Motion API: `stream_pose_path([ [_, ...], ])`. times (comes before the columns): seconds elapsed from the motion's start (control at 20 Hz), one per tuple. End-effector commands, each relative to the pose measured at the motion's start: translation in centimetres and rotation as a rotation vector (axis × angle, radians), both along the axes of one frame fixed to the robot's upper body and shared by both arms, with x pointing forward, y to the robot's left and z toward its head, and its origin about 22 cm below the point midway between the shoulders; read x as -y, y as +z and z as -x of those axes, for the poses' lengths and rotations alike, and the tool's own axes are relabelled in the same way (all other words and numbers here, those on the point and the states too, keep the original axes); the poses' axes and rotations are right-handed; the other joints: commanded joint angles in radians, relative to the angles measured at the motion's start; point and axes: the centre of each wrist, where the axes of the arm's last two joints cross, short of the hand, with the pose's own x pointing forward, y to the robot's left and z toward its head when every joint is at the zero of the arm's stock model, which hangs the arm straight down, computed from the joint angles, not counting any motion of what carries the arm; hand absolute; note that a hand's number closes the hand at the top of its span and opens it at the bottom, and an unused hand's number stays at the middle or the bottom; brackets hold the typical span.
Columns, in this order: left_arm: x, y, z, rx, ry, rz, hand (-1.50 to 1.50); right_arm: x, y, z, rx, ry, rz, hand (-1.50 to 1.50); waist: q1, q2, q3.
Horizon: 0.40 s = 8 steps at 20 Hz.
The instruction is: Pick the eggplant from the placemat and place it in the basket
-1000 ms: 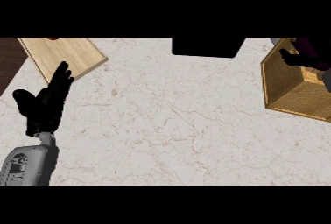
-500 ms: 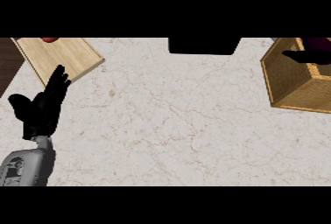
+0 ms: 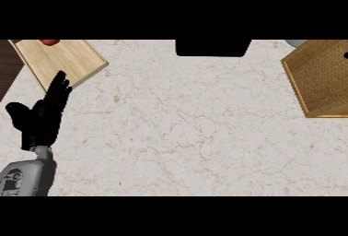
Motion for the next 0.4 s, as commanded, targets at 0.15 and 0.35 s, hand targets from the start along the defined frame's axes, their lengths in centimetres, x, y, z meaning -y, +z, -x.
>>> stream_pose_path([
  [0.15,0.8,1.7,-0.8,-0.005,-0.009,-0.002,0.0,7.0,-0.1,6.5,0.009,-0.007,-0.078,-1.5,0.005,0.008,0.005],
  [0.35,0.8,0.7,-0.9,0.002,-0.013,0.008,0.0,8.3,-0.3,8.2,0.024,0.042,-0.114,-1.5,0.004,0.006,0.004],
])
